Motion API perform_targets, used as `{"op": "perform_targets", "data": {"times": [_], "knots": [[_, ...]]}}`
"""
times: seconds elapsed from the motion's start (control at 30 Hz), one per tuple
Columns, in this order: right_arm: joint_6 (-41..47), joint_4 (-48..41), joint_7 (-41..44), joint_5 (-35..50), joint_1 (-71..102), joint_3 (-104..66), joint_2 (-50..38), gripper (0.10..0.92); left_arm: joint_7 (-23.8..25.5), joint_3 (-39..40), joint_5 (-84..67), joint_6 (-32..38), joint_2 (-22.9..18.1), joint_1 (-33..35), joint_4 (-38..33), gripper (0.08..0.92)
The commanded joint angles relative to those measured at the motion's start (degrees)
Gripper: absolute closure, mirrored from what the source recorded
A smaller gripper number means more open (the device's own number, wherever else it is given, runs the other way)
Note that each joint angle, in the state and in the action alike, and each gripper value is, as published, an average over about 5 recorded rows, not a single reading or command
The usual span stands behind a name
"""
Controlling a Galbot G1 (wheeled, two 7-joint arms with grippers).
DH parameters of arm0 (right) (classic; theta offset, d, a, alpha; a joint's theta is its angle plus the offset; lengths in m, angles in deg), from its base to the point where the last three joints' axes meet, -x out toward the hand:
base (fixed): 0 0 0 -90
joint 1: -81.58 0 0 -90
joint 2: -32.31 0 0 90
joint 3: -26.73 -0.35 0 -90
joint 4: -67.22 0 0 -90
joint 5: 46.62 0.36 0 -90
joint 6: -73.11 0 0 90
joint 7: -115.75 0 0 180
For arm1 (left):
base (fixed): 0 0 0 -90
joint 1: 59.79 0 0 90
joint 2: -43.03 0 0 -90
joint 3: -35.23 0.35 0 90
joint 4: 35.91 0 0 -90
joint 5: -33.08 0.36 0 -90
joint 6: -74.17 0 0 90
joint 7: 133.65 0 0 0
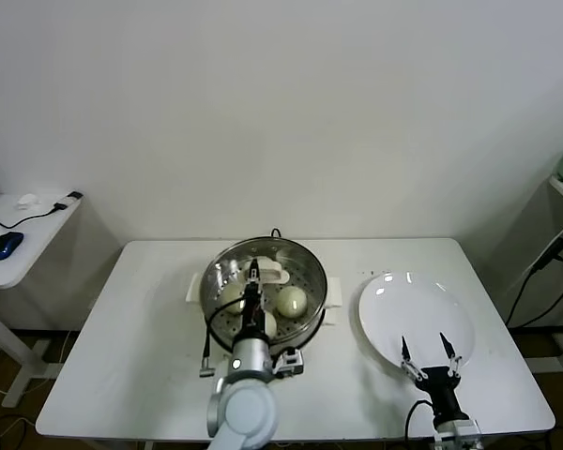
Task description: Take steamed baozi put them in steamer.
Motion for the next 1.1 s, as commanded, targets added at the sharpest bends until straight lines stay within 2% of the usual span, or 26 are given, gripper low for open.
{"op": "perform_targets", "data": {"times": [0.03,0.1,0.2,0.67,0.83,0.93,1.1], "knots": [[-0.2,0.1,0.2,-0.2,0.2,0.1,0.0,0.203,0.3,0.1,0.8,-0.1,0.0,-0.2,0.2,0.864],[-0.1,0.2,0.2,-0.3,0.2,0.1,0.0,0.203,0.2,0.1,0.8,0.0,0.0,-0.2,0.3,0.850],[-0.1,0.2,0.3,-0.3,0.2,0.1,0.0,0.203,-0.2,0.1,0.7,0.1,-0.1,0.0,0.3,0.785],[-0.4,0.2,1.3,-0.2,0.9,0.2,0.1,0.203,-0.4,1.1,-2.0,0.2,0.6,1.1,-3.3,0.379],[-0.3,0.0,1.3,0.0,0.8,0.4,0.3,0.203,-0.7,1.2,-3.0,0.7,2.0,2.7,-5.9,0.237],[-0.3,0.1,0.5,1.2,0.9,0.7,0.4,0.203,-1.6,0.8,-3.8,1.2,3.1,4.1,-7.4,0.189],[-1.8,0.3,-0.2,2.4,1.1,0.7,0.2,0.203,-4.9,-0.5,-9.1,3.4,4.7,6.3,-11.0,0.178]]}}
